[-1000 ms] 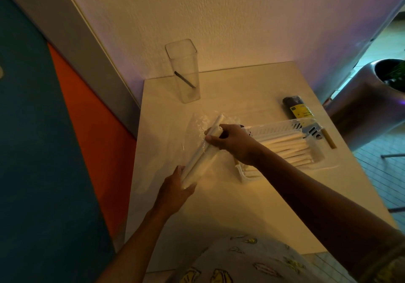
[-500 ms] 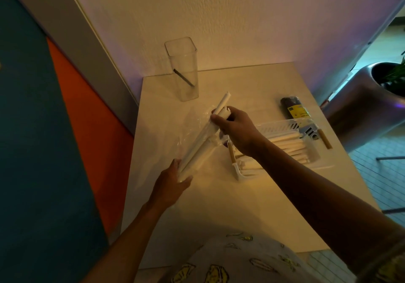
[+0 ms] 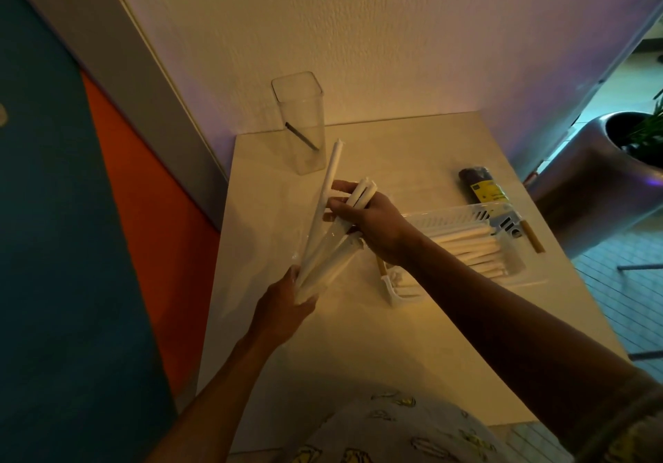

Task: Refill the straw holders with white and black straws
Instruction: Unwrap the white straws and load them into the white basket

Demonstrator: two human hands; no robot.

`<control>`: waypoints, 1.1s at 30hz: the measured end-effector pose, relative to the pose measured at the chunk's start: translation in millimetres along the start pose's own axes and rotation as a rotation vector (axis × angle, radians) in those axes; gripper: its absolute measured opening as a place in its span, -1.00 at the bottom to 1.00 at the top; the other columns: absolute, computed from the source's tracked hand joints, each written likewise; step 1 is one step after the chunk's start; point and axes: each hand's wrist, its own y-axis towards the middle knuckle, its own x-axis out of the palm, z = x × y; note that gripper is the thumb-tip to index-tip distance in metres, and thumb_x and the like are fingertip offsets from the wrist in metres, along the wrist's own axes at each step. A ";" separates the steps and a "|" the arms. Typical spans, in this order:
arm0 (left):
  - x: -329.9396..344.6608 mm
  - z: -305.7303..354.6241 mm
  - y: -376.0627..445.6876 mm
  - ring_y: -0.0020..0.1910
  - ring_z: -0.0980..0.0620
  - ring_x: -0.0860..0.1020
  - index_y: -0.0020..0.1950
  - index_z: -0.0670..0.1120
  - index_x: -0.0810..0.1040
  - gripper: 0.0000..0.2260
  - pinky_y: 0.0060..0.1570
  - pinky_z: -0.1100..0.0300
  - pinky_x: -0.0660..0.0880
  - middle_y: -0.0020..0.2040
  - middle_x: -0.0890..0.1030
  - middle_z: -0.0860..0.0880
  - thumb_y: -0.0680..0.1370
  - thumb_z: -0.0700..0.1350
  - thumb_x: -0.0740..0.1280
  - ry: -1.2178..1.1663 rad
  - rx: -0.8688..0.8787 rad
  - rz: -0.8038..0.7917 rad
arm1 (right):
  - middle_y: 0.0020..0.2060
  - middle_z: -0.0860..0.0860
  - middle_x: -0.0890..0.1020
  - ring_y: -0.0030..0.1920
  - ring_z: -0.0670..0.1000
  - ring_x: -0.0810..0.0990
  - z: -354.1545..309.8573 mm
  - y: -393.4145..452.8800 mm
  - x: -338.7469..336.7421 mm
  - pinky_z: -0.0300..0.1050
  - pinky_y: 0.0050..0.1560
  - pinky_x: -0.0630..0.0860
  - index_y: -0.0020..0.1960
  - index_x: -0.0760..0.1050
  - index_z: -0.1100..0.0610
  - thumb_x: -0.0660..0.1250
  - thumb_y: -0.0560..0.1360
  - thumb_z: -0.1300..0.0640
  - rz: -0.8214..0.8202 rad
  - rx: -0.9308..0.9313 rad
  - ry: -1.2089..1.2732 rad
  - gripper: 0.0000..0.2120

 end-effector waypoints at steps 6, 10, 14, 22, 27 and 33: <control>-0.2 -3.2 -1.5 -0.03 0.12 0.59 0.32 0.02 0.37 -0.56 -0.04 0.24 0.56 0.02 0.54 0.10 0.50 0.02 0.43 -0.003 0.029 -0.017 | -0.12 0.00 0.65 -0.11 -0.02 0.62 -0.3 -0.8 5.3 -0.09 -0.07 0.57 0.22 0.59 0.07 0.41 0.53 0.17 -0.010 0.061 -0.003 -0.74; 0.8 -9.7 -1.1 -0.08 0.07 0.62 0.28 0.04 0.38 -0.56 -0.12 0.18 0.62 -0.01 0.57 0.06 0.48 0.06 0.44 0.028 0.003 -0.009 | -0.17 0.03 0.63 -0.09 0.06 0.56 5.7 -1.1 7.9 0.09 -0.01 0.51 -0.01 0.60 0.13 0.41 0.52 0.18 0.107 0.047 0.013 -0.94; 1.5 -11.2 0.2 -0.13 0.10 0.61 0.22 0.07 0.38 -0.61 -0.22 0.25 0.60 -0.04 0.56 0.06 0.47 0.07 0.44 -0.020 -0.002 0.002 | -0.08 0.09 0.70 0.00 0.14 0.68 0.0 -4.1 3.7 0.23 0.14 0.57 0.10 0.56 0.22 0.34 0.58 0.12 0.087 0.029 -0.058 -0.81; 1.5 1.9 5.0 -0.15 0.13 0.60 0.23 0.08 0.34 -0.61 -0.28 0.32 0.58 -0.06 0.53 0.12 0.50 0.02 0.43 -0.064 0.001 0.002 | -0.07 0.19 0.66 0.02 0.16 0.66 -27.8 -7.8 -2.6 0.12 0.13 0.59 0.10 0.52 0.28 0.28 0.61 0.18 0.069 -0.030 0.039 -0.83; 2.5 -2.9 6.9 -0.14 0.15 0.61 0.14 0.06 0.42 -0.71 -0.23 0.21 0.60 -0.05 0.59 0.10 0.49 -0.02 0.44 -0.093 -0.010 0.032 | -0.10 0.16 0.64 0.08 0.18 0.63 -52.8 -9.3 -15.6 0.19 0.24 0.53 0.02 0.49 0.20 0.20 0.64 0.19 0.070 -0.072 0.192 -0.88; 8.1 -11.4 4.9 -0.12 0.12 0.60 0.23 0.01 0.40 -0.65 -0.21 0.15 0.61 0.00 0.58 0.03 0.50 -0.05 0.43 -0.086 -0.052 0.042 | -0.08 0.18 0.62 0.06 0.19 0.62 -93.5 -5.6 -36.4 0.16 0.20 0.57 0.06 0.46 0.24 0.17 0.65 0.22 0.057 -0.264 0.166 -0.87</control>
